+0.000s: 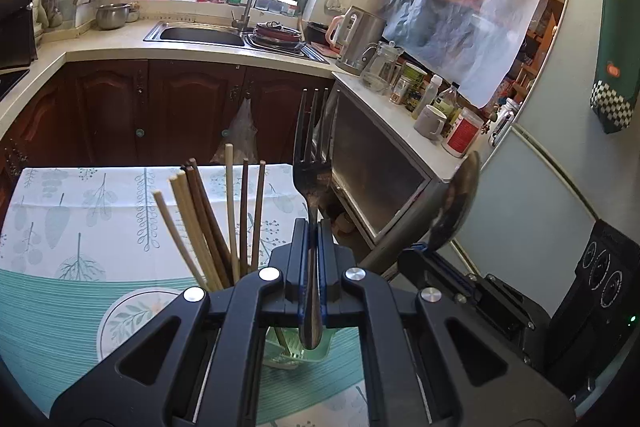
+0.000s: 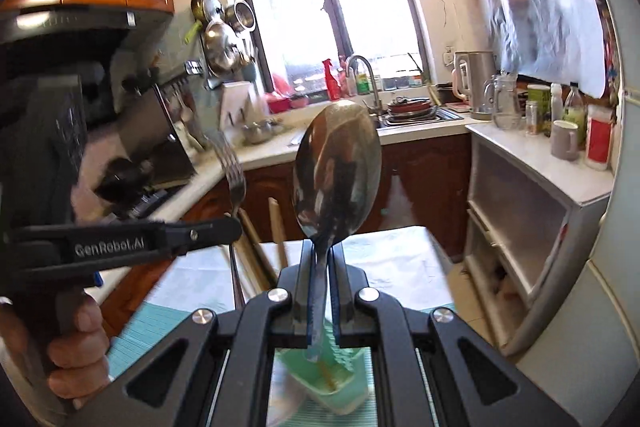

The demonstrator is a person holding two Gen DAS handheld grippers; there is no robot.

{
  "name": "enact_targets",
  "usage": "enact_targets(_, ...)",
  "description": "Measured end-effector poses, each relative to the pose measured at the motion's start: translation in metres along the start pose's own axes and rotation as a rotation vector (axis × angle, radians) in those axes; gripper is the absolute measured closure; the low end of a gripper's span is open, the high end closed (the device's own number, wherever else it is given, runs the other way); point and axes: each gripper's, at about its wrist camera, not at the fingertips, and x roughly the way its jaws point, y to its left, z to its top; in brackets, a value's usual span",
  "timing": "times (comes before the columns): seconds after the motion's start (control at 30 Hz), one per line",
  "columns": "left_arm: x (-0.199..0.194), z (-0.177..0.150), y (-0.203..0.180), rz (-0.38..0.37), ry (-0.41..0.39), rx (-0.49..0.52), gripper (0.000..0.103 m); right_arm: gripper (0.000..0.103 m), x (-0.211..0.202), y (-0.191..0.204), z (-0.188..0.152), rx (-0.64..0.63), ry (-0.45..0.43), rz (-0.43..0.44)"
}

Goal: Organize utensils
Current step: 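Lift the fork and spoon with both tools and drop them into the holder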

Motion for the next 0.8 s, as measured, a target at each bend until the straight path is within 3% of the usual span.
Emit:
enact_targets(0.2,0.044,-0.039,0.012,0.036,-0.012,0.024,0.101,0.097,0.025,-0.001,-0.018,-0.084,0.067,-0.024)
enact_targets(0.37,0.052,-0.067,0.022,0.076,0.008,0.015,0.098,0.097,0.039,0.01,-0.033,-0.152,0.19,0.009)
enact_targets(0.53,0.034,-0.083,0.037,0.092,0.033,-0.042,0.058,0.089,0.04,0.021,-0.04,-0.196,0.237,0.032)
enact_targets(0.8,-0.02,-0.095,0.064,0.144,0.044,-0.101,0.047,0.084,0.019,0.046,-0.036,-0.231,0.185,0.03)
